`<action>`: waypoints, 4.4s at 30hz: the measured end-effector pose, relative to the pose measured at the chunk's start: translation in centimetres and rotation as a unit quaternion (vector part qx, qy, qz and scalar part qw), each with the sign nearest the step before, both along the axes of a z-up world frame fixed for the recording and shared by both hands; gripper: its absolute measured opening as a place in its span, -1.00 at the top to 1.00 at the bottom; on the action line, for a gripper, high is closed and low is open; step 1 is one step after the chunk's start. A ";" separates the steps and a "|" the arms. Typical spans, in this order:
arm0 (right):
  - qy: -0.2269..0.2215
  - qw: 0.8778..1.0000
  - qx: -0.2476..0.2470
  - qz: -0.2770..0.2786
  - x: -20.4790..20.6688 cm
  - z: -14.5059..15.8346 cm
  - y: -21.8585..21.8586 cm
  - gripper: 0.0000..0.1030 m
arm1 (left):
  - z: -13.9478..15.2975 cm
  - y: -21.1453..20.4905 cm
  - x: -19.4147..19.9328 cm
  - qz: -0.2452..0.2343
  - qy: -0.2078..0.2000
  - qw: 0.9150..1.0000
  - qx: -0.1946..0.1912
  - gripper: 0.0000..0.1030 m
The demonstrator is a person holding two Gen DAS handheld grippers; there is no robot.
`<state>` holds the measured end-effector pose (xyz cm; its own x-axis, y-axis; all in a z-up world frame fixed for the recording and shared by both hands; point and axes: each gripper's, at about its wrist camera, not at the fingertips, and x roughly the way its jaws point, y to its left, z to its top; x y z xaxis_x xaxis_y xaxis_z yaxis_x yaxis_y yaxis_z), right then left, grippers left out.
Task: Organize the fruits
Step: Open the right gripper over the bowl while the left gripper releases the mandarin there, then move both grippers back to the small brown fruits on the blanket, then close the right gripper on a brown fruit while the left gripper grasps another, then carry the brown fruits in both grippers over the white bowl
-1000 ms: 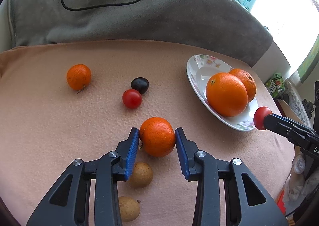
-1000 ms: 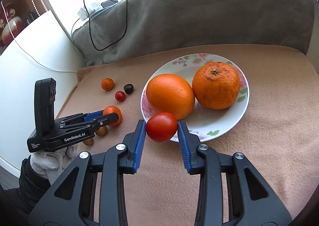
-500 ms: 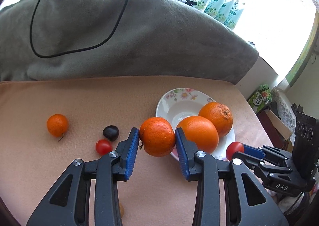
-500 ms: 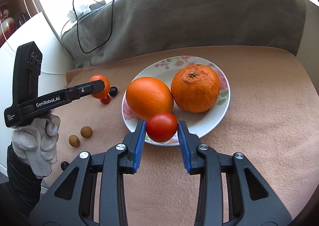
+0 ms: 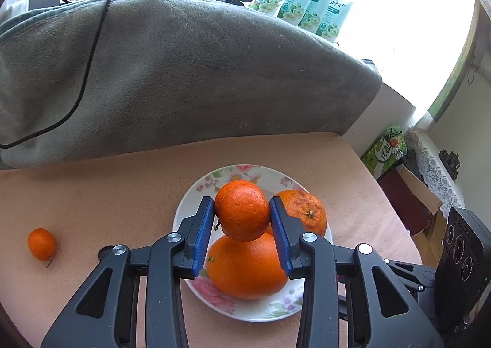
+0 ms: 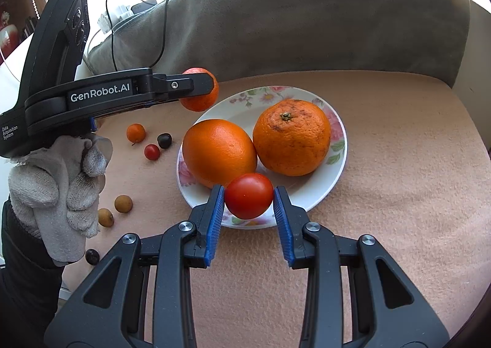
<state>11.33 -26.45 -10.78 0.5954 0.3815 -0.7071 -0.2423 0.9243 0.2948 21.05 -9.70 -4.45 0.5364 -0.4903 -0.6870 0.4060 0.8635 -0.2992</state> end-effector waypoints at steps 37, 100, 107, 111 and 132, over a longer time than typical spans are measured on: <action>-0.035 0.999 0.016 0.037 -2.1 2.3 2.8 -0.69 | 4.1 10.7 -5.8 0.089 -0.056 0.994 -0.018 -0.36; 0.167 0.971 0.102 0.138 2.7 -5.0 17.3 0.44 | -7.6 13.4 -14.7 0.100 0.024 0.994 0.018 0.50; 0.162 0.972 0.102 0.136 2.7 -4.9 17.2 0.44 | -7.3 13.5 -15.0 0.100 0.021 0.995 0.013 0.50; 0.154 0.973 0.102 0.135 2.5 -4.5 16.8 0.45 | -7.0 13.6 -15.2 0.100 0.019 0.995 0.008 0.50; 0.071 0.988 0.087 0.104 1.3 0.5 10.6 0.44 | -4.1 12.1 -14.1 0.082 -0.007 0.997 -0.008 0.50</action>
<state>12.59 -15.86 -10.28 0.3913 0.6076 -0.6912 -0.3660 0.7919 0.4888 6.91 2.38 -8.54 0.6195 -0.4070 -0.6712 0.2649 0.9133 -0.3093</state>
